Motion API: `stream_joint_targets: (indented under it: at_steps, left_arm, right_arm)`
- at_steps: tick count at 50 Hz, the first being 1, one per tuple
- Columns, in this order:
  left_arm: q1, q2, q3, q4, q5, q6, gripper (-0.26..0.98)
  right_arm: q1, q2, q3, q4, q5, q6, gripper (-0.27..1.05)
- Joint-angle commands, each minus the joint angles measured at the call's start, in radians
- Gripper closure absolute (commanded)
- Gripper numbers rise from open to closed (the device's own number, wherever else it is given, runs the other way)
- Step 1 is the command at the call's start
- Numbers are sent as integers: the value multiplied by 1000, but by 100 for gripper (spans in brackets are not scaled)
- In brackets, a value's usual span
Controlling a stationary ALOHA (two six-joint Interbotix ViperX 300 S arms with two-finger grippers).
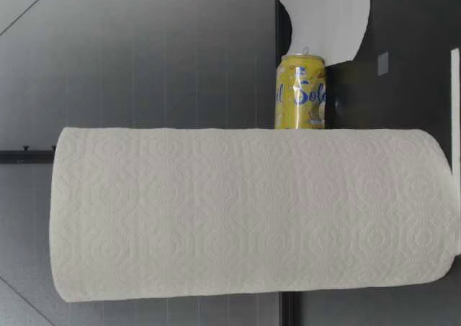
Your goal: Pick up a piece of paper towel and place it on the spilled liquid.
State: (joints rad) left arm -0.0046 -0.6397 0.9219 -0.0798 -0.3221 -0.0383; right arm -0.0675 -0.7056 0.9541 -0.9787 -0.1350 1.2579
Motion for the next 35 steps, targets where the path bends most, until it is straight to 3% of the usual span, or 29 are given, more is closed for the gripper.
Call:
stream_joint_targets:
  at_steps: [1, 14, 35]
  left_arm:
    - [-5, -3, -34, 0, 11, -3, 60]
    - [-5, 15, -81, 2, 67, 8, 60]
    - [-5, 21, -66, 3, 18, 26, 60]
  right_arm:
    - [5, -5, -48, 2, -20, -5, 43]
    - [5, 3, -118, -6, -26, -71, 61]
    - [3, -8, -132, -8, -29, -110, 61]
